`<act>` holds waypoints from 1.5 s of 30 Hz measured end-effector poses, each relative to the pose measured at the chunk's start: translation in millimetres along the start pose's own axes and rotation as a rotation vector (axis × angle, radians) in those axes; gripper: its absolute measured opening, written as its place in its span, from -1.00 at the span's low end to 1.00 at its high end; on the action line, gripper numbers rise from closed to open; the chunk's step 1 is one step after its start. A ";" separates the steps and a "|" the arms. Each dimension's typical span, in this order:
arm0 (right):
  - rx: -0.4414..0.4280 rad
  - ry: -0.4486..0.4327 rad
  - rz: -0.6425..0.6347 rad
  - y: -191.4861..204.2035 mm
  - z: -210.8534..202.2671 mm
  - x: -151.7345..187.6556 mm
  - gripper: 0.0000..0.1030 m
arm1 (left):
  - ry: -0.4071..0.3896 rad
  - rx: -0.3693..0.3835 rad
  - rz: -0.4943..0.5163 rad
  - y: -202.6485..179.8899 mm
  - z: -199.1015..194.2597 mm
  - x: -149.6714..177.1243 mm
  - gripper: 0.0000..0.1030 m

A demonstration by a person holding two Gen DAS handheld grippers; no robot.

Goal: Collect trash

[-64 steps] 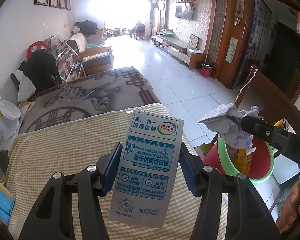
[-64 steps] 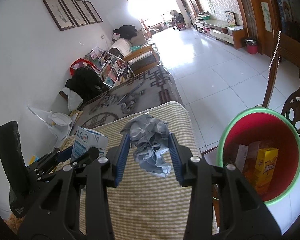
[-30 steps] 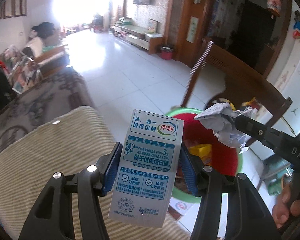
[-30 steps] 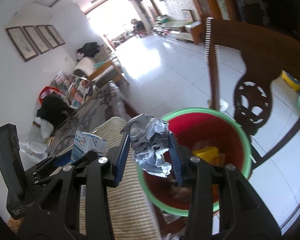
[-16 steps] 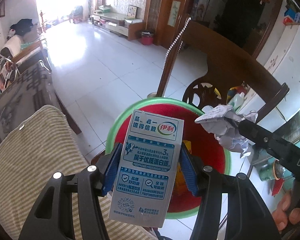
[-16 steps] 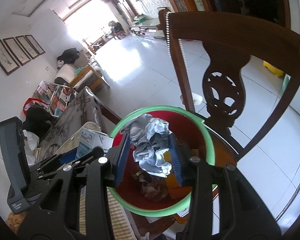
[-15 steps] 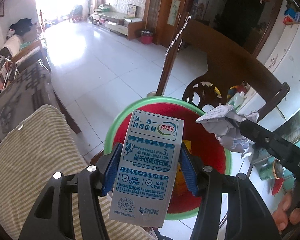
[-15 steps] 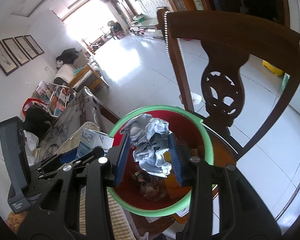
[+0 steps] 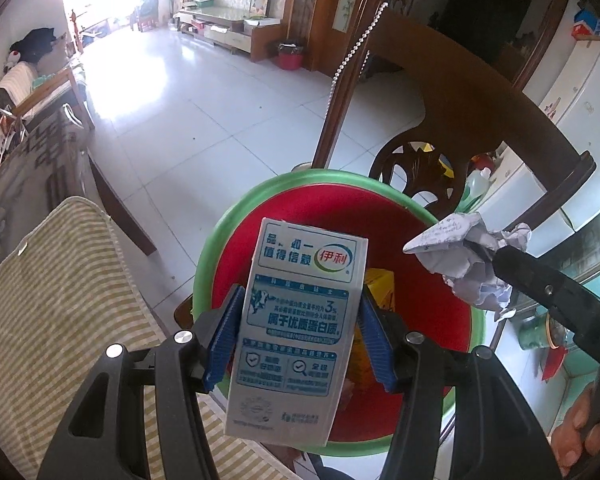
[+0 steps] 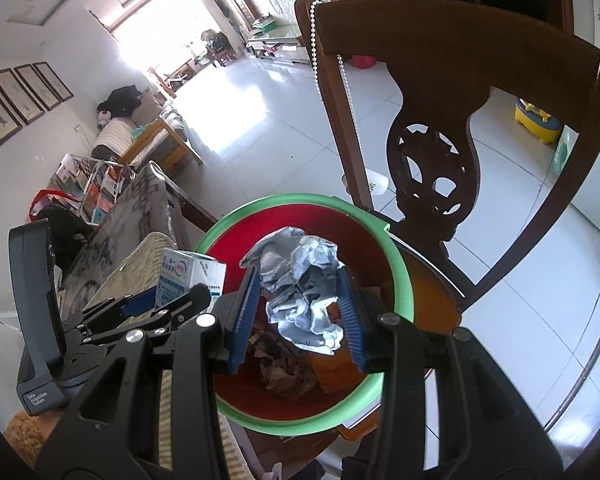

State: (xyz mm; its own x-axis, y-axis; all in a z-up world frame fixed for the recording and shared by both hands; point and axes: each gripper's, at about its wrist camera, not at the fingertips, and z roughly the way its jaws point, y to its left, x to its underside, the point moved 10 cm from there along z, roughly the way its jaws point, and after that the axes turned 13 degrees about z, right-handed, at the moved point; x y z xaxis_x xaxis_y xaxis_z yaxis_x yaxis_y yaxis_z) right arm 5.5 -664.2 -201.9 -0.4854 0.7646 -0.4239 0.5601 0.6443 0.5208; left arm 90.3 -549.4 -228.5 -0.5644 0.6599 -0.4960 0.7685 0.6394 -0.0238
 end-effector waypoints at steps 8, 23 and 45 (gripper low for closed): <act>-0.002 0.027 0.009 7.7 13.8 7.5 -0.09 | -0.012 0.007 -0.024 12.8 -11.9 9.2 0.54; -0.081 -0.155 -0.072 126.6 -30.0 47.5 0.91 | -0.229 -0.108 -0.066 106.9 -145.7 46.8 0.82; -0.119 -0.567 -0.281 327.1 -116.0 169.0 0.91 | -0.668 -0.435 -0.187 255.7 -360.4 138.1 0.85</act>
State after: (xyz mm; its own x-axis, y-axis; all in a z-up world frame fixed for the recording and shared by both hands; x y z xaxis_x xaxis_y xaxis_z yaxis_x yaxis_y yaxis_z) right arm 28.8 -326.0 -17.2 -0.1539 0.4774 -0.8651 0.3697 0.8398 0.3977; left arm 100.2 -152.5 9.7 -0.2670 0.2407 -0.9332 0.4168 0.9019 0.1134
